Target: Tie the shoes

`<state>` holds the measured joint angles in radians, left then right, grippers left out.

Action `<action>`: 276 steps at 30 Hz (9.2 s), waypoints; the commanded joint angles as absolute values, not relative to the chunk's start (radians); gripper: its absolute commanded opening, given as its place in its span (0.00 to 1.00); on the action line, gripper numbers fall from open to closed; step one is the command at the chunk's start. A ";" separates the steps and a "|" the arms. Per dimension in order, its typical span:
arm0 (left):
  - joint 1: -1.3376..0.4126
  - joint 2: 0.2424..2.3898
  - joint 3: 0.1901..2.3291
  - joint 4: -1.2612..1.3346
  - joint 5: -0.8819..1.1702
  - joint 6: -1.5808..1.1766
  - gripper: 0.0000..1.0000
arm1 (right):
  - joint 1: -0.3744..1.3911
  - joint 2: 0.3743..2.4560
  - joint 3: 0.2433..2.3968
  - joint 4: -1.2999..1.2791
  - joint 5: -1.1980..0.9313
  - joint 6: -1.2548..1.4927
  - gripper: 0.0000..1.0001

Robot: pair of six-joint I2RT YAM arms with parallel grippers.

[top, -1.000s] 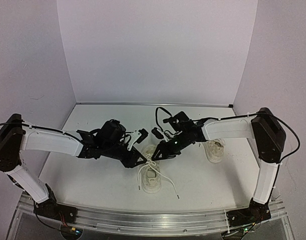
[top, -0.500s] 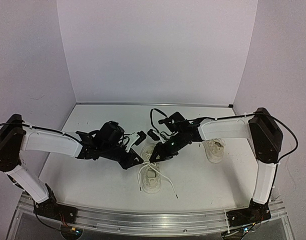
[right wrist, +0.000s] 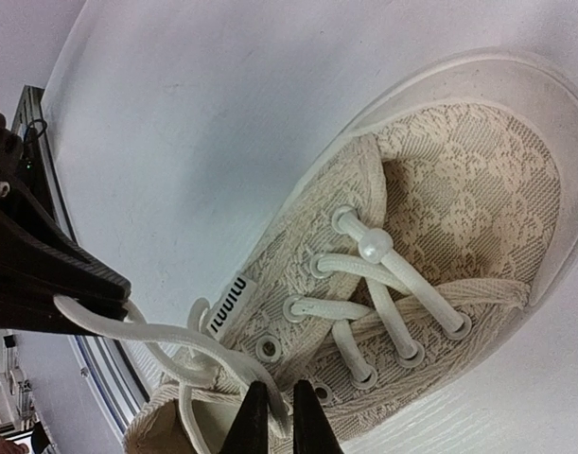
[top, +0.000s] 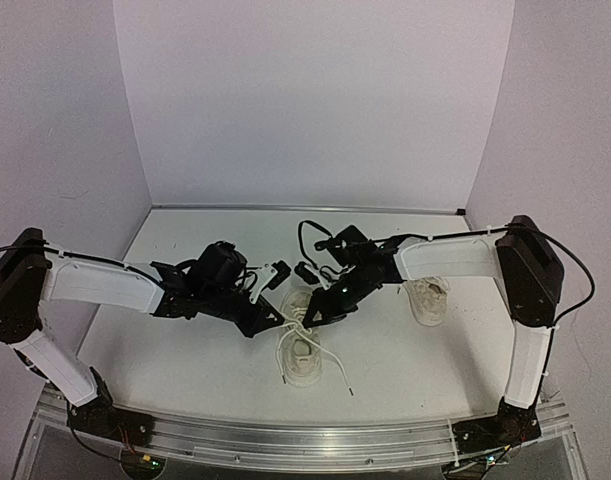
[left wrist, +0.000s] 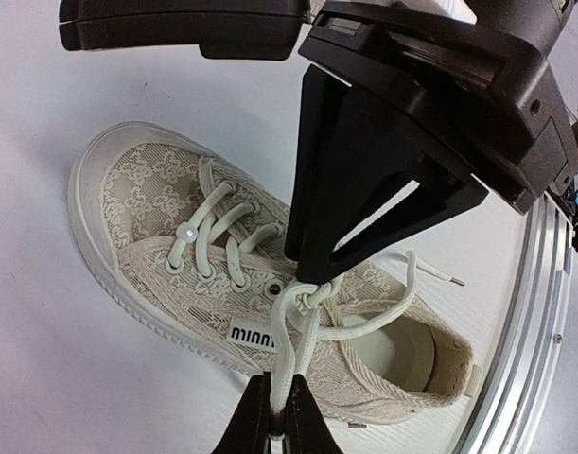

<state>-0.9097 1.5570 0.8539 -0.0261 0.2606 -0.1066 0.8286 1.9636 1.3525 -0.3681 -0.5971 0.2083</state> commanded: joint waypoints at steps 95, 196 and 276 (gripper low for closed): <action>-1.088 1.658 1.033 -0.218 -0.027 0.870 0.25 | 0.858 1.874 1.317 -0.296 -0.550 0.268 0.00; -1.032 1.707 0.841 0.261 -0.026 0.576 0.00 | 0.810 1.796 1.183 -0.092 -0.704 0.412 0.00; -1.078 1.748 0.820 0.362 -0.086 0.676 0.00 | 0.740 1.913 1.202 -0.108 -0.737 0.423 0.05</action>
